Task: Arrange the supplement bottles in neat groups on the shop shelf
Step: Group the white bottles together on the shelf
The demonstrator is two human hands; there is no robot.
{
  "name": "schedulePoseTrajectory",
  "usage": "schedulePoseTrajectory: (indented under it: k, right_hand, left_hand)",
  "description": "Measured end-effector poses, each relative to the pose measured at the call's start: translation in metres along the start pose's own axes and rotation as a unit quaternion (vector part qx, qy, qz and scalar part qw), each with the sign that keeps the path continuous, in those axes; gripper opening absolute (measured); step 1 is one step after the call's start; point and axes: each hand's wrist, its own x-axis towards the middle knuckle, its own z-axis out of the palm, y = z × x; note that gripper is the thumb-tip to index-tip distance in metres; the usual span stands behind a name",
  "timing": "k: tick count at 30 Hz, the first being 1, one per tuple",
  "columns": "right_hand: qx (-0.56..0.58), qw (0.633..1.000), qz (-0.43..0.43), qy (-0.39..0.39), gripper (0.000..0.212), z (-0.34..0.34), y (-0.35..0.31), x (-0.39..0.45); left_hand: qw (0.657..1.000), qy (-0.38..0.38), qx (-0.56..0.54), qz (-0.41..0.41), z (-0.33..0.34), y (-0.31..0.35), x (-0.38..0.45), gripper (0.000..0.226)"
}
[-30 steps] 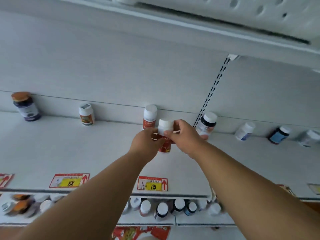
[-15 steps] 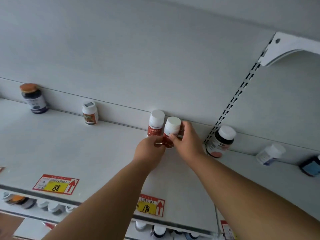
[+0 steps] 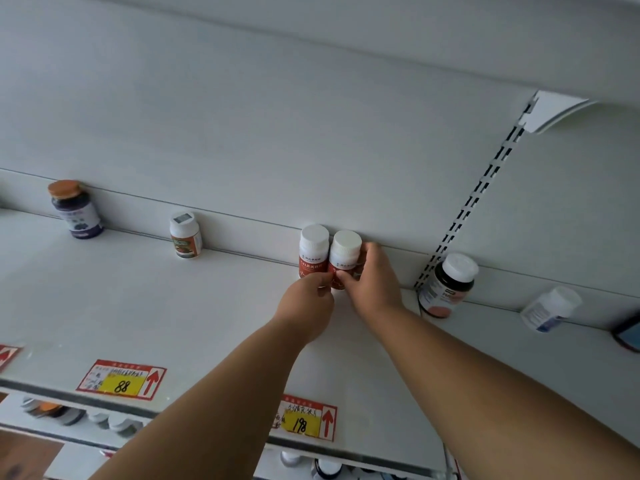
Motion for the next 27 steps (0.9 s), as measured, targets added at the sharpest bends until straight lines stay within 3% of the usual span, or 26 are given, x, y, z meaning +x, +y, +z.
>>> schedulePoseTrajectory:
  k: [8,18,22,27]
  right_hand:
    - [-0.015,0.998,0.06,0.032,0.065,-0.008,-0.012,-0.038]
    - [-0.03,0.994,0.072,0.07,0.057,-0.03,-0.061,-0.119]
    - [-0.016,0.997,0.04,0.063,0.051,-0.038,-0.087,-0.152]
    - [0.073,0.997,-0.011,0.018,0.045,-0.018,-0.118,-0.201]
  left_hand:
    - [0.998,-0.01,0.058,0.018,-0.02,0.002,-0.017,0.037]
    - [0.987,-0.027,0.109,0.111,-0.062,0.006,-0.066,0.036]
    - [0.985,0.001,0.108,0.132,-0.085,0.002,-0.106,0.038]
    - [0.985,0.09,0.089,0.117,-0.122,-0.031,-0.171,0.034]
